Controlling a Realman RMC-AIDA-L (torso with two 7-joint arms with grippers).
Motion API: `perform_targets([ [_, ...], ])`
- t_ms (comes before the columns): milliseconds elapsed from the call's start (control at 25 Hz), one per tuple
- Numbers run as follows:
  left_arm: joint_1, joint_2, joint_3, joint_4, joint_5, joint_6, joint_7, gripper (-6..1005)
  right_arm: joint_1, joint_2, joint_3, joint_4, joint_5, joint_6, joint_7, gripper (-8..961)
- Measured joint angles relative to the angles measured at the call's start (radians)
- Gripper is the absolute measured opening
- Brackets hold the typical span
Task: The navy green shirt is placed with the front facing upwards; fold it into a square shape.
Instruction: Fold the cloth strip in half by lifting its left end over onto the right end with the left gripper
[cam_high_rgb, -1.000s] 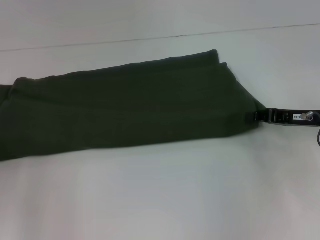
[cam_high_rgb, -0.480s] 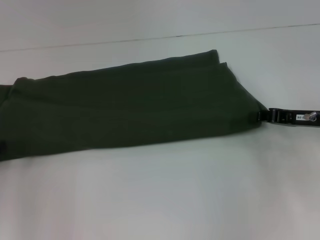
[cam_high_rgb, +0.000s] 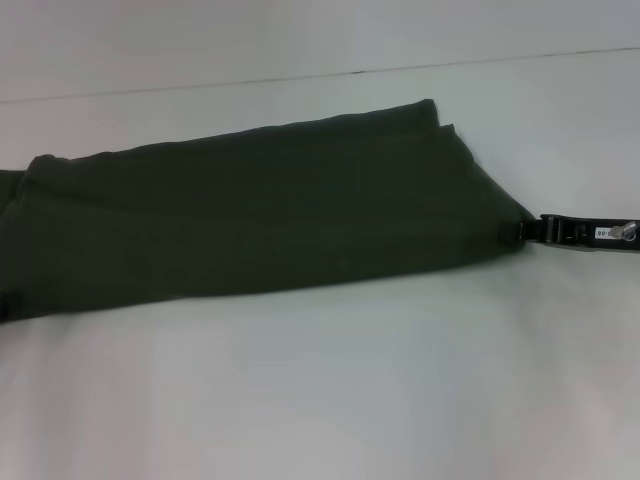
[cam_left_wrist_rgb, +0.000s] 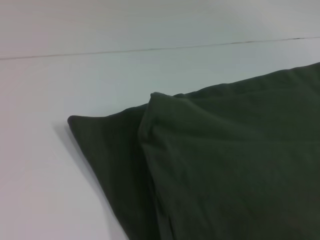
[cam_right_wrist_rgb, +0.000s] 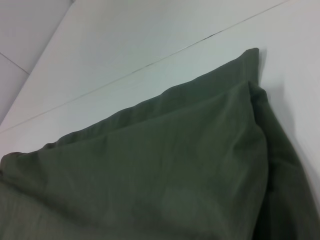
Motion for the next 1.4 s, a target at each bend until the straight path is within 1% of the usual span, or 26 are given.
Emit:
perform_targets([
  [200, -0.003, -0.006, 0.000, 0.000, 0.002, -0.017, -0.005, 710, 0.005, 0.000, 0.000, -0.001, 0.000, 0.000, 0.000, 16],
  [360, -0.007, -0.007, -0.002, 0.003, 0.008, -0.022, -0.009, 711, 0.007, 0.000, 0.000, -0.001, 0.001, -0.001, 0.001, 16],
  [520, -0.007, -0.003, -0.026, 0.005, 0.008, -0.035, -0.012, 711, 0.008, 0.000, 0.000, -0.001, 0.000, -0.001, 0.001, 16],
  [680, -0.005, 0.000, -0.030, 0.006, 0.009, -0.029, -0.012, 710, 0.010, 0.000, 0.000, -0.001, 0.000, 0.000, 0.001, 16],
  [880, -0.010, 0.003, -0.023, 0.024, 0.022, -0.002, -0.006, 710, 0.009, 0.000, 0.000, -0.001, 0.000, 0.002, 0.001, 16],
  [1400, -0.029, 0.007, 0.000, 0.047, 0.023, 0.014, 0.000, 709, 0.010, 0.000, 0.000, -0.001, 0.000, 0.002, 0.001, 16],
])
